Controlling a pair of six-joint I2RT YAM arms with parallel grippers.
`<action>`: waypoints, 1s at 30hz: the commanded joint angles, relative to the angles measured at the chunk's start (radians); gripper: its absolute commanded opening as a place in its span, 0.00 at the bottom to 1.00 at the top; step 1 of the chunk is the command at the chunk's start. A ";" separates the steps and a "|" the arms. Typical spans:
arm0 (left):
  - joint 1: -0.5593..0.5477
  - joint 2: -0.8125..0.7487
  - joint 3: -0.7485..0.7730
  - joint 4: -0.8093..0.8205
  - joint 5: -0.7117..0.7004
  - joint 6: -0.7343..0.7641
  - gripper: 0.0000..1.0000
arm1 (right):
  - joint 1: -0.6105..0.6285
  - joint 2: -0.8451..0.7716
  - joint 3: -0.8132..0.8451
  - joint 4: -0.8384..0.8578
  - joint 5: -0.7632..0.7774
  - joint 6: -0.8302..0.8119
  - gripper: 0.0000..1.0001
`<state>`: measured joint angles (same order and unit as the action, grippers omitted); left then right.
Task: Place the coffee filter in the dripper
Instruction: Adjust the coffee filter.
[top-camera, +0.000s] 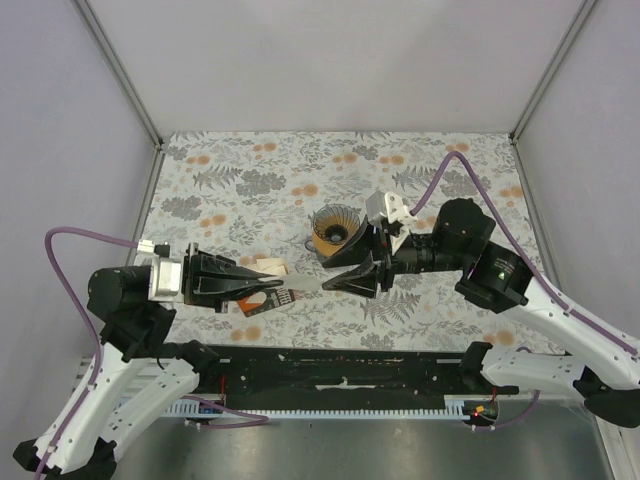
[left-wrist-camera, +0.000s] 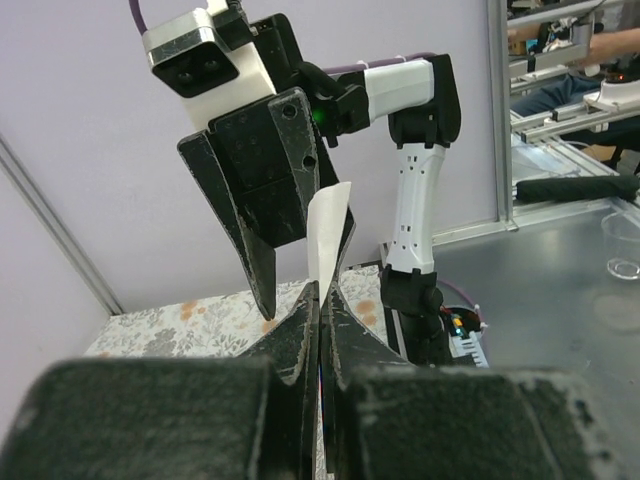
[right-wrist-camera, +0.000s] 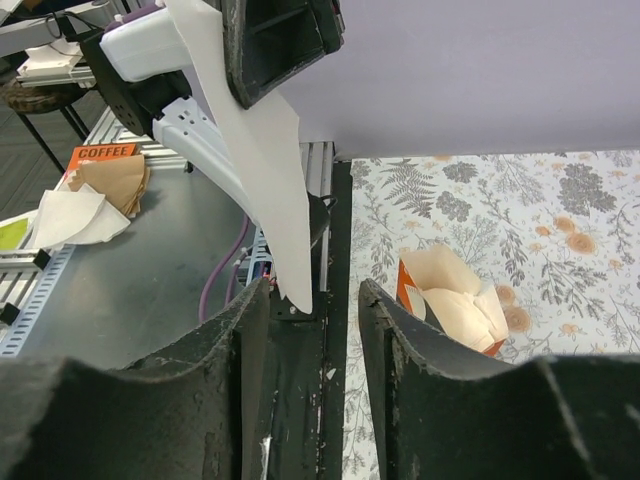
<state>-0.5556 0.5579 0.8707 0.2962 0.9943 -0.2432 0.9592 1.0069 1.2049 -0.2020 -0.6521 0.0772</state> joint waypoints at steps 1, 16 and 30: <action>0.006 -0.010 0.047 -0.032 0.076 0.123 0.02 | 0.000 -0.024 0.036 0.032 -0.049 -0.020 0.51; 0.008 0.020 0.088 -0.049 0.001 0.128 0.02 | 0.062 0.081 0.057 0.148 -0.060 -0.033 0.21; 0.048 -0.021 0.021 -0.074 -0.088 0.098 0.61 | 0.073 -0.044 0.056 0.023 0.337 -0.529 0.00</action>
<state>-0.5262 0.5537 0.9020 0.2165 0.9623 -0.1238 1.0267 1.0000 1.2274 -0.1741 -0.4870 -0.2096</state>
